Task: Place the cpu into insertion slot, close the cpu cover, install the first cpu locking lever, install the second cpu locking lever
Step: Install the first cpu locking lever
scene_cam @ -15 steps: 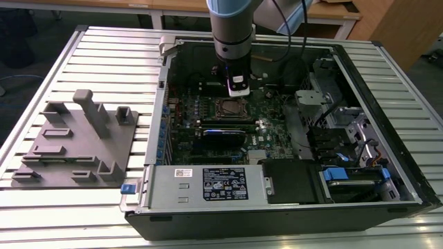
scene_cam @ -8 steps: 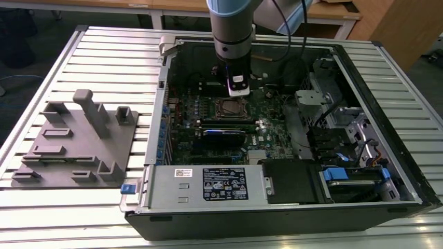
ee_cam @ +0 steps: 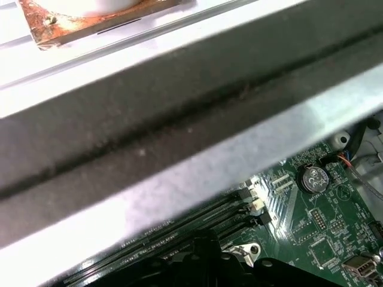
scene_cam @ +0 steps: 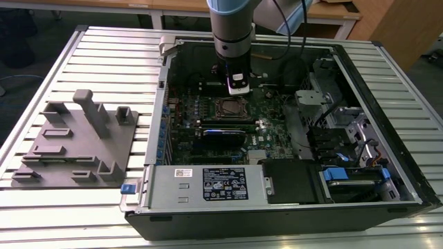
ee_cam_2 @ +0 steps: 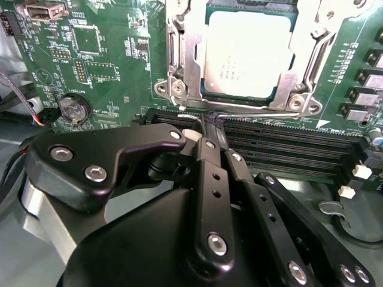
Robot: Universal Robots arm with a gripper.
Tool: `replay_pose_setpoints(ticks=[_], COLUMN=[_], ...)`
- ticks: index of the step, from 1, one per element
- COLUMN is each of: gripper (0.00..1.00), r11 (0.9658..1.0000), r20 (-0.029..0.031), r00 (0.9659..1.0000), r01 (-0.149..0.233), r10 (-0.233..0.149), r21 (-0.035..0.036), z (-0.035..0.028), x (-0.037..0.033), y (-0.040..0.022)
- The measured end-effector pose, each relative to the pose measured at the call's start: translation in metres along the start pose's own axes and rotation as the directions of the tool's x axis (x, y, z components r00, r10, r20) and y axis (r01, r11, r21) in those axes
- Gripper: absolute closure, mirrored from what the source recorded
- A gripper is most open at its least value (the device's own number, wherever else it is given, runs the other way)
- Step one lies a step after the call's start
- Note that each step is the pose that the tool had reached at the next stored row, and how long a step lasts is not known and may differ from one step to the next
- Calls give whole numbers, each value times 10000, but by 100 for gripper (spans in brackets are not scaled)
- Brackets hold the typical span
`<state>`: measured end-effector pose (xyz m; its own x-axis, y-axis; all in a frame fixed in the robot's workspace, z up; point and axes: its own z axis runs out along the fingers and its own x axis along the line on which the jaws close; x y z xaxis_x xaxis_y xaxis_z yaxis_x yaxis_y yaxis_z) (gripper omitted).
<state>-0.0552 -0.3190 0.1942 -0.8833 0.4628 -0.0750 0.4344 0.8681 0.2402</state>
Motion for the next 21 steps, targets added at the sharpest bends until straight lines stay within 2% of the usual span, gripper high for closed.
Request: replay_pose_setpoints(ticks=[6, 10, 14, 20, 21], gripper=[89, 89, 89, 89, 89], r11=[10000, 10000, 10000, 10000, 10000], r20=[3, 91, 123, 128, 145], r00=[10000, 10000, 9999, 9999, 9999], r01=[0, 19, 26, 27, 28], r10=[0, -19, -25, -26, -27], r21=[-2, -49, -69, -78, -84], z=[0, -5, -10, -34, -35], x=[2, 26, 35, 35, 37], y=[1, -11, -16, -10, -11])
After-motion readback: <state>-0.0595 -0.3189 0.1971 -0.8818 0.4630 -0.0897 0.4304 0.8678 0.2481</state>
